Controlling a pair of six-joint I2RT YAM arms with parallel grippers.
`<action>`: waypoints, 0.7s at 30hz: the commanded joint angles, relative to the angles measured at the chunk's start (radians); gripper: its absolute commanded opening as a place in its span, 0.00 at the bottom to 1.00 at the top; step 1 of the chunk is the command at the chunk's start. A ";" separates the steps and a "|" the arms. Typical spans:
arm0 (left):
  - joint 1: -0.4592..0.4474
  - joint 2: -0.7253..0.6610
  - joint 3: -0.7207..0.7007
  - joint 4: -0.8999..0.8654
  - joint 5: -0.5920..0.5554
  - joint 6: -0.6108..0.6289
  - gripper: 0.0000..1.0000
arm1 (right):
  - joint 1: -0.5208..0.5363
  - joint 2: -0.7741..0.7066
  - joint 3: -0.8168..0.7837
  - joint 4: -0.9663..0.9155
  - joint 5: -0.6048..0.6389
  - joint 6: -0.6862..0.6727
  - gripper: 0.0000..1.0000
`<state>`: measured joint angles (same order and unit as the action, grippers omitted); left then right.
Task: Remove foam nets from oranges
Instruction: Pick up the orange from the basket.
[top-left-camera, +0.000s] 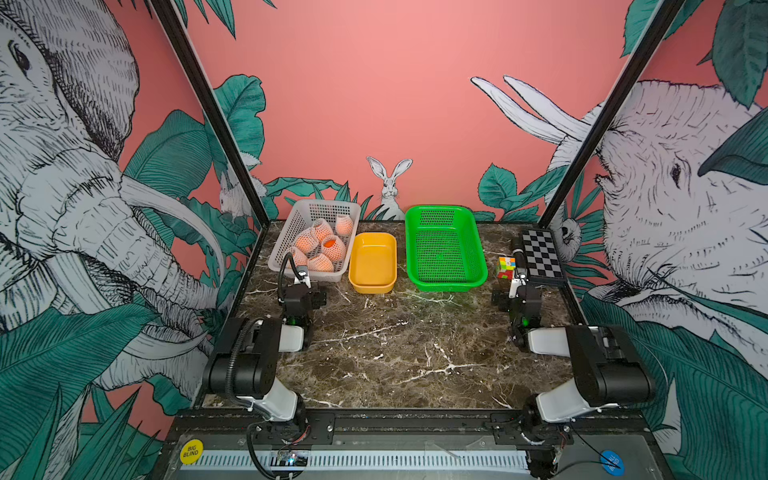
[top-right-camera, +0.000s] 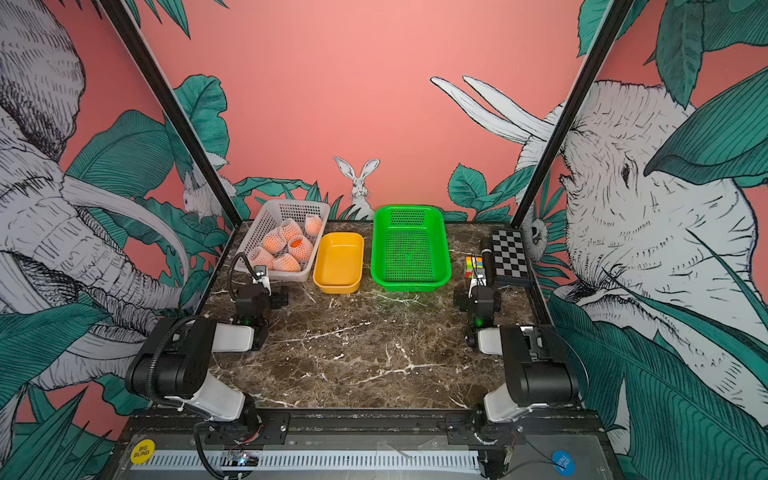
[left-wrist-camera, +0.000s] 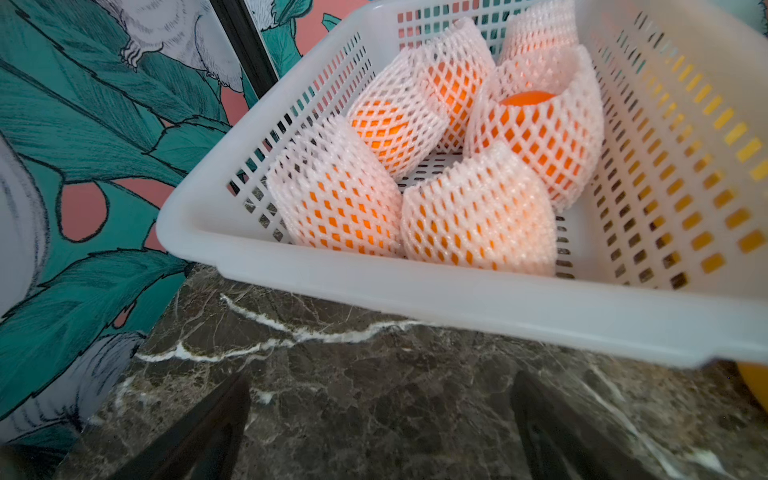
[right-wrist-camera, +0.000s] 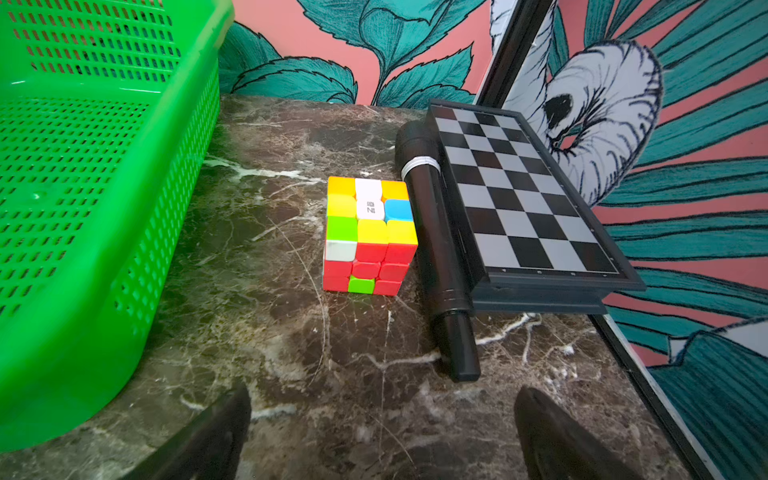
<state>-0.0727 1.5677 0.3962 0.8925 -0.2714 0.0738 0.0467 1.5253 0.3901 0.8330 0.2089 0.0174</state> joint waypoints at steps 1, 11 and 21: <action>-0.005 -0.020 -0.011 0.022 -0.014 -0.009 1.00 | -0.002 0.006 0.013 0.016 -0.016 -0.007 0.99; -0.004 -0.021 -0.013 0.023 -0.014 -0.011 1.00 | -0.002 0.002 0.009 0.020 -0.016 -0.006 0.99; -0.004 -0.021 -0.011 0.021 -0.014 -0.010 1.00 | -0.002 0.004 0.007 0.021 -0.017 -0.006 0.99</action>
<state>-0.0727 1.5677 0.3954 0.8925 -0.2749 0.0711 0.0467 1.5253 0.3901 0.8330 0.1974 0.0143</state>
